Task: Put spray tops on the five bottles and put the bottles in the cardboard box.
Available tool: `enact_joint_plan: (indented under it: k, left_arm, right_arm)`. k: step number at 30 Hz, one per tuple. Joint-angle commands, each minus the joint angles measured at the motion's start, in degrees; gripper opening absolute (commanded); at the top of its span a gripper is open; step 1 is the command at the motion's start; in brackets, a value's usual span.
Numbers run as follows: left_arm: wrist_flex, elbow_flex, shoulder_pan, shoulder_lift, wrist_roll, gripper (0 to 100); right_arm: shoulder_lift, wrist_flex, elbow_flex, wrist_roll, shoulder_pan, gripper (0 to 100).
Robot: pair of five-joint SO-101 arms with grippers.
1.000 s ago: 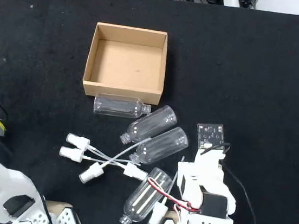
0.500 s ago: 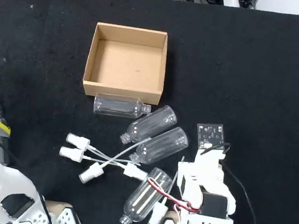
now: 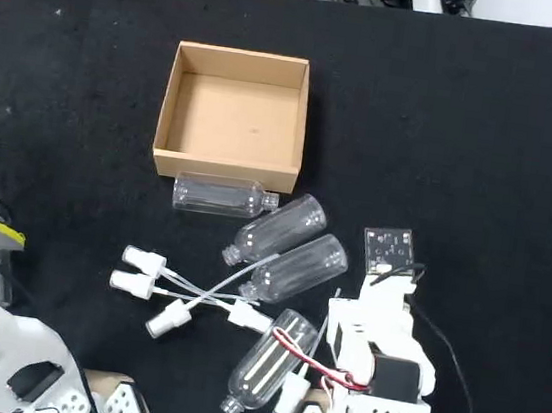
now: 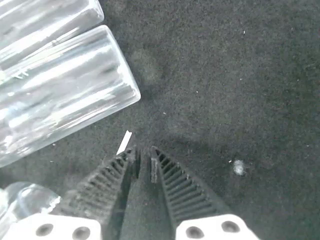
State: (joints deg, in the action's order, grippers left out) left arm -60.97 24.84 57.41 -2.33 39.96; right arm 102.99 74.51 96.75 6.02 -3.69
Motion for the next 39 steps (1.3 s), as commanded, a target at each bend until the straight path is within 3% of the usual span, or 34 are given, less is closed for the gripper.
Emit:
enact_joint_plan:
  k: [1,9,17,20,23,29,36,39]
  left_arm:
    - [-0.62,0.04,-1.54,3.69,-0.88,36]
    - [-0.62,2.15,-3.56,3.60,-1.05,36]
    - [-0.88,2.33,-3.47,3.69,-0.79,12]
    - [-1.14,2.33,-3.47,3.78,-0.09,11]
    - [-1.14,0.84,-2.86,4.40,6.51,12]
    - [-1.32,-0.66,-1.19,3.69,26.20,13]
    - [-1.41,-1.63,-1.01,4.92,27.34,13]
    - [-6.86,-1.89,-1.01,8.79,26.90,13]
  right_arm:
    - [5.41,0.26,-0.40,0.44,-0.88,1.1]
    - [5.41,0.26,-0.40,0.44,-0.88,1.1]
    - [5.41,0.26,-0.40,0.44,-0.88,1.1]
    - [5.41,0.26,-0.40,0.44,-0.88,1.1]
    - [5.41,0.26,-0.40,0.44,-0.88,1.1]
    - [5.41,0.26,-0.40,0.44,-0.88,1.1]
    - [5.41,0.26,-0.40,0.44,-0.88,1.1]
    - [5.41,0.18,-0.40,0.44,-0.88,1.1]
